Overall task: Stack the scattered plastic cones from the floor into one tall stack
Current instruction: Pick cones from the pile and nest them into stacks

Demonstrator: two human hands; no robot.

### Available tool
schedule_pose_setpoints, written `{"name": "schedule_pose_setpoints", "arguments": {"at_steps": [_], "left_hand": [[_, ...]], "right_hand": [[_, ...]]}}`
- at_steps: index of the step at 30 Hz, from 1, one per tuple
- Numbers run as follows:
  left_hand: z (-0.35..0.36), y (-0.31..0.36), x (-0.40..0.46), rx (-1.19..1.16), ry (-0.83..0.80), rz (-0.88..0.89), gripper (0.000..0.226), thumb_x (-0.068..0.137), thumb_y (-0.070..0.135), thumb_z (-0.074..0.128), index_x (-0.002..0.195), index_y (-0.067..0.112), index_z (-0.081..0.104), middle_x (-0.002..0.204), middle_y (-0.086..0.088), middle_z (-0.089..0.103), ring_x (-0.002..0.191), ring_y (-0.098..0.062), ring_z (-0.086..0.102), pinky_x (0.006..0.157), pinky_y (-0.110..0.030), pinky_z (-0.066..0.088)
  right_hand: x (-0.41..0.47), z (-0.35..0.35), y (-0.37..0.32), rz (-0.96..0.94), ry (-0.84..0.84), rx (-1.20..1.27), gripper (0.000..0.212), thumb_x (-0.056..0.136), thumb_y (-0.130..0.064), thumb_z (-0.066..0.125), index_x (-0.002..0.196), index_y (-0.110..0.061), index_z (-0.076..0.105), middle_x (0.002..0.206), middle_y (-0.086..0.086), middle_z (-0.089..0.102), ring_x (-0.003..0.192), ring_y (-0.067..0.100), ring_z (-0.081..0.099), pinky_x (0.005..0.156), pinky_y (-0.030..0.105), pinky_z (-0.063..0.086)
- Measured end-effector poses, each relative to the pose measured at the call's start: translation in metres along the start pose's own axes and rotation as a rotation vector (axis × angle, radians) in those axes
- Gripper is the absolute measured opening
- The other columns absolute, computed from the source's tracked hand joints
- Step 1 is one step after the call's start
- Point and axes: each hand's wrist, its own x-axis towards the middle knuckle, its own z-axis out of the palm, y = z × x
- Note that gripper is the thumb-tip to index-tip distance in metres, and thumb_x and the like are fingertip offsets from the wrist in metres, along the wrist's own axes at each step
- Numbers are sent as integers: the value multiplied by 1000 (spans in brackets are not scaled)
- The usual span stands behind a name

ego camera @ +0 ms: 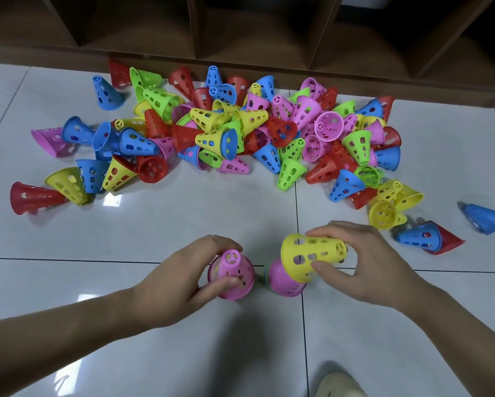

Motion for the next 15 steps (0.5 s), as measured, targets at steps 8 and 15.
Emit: {"name": "schedule_pose_setpoints", "arguments": {"at_steps": [8,15], "left_hand": [[16,-12,-5,86,-114,33,38,98,45,59,131,26,52,128,14,57,113,-5,57,91,-24,51],[9,-15,-5,132,-124,-9,44,99,51,54,133,23,53,131,13,57,116,-2,56,98,-19,47]], "right_hand": [[-13,20,12,18,-172,-160,44,76,-52,68,116,-36,62,94,-22,58,86,4,58,71,20,49],[-8,29,12,40,-256,-218,48,77,-62,67,117,-36,60,97,-26,57,87,-2,54,71,17,46]]}}
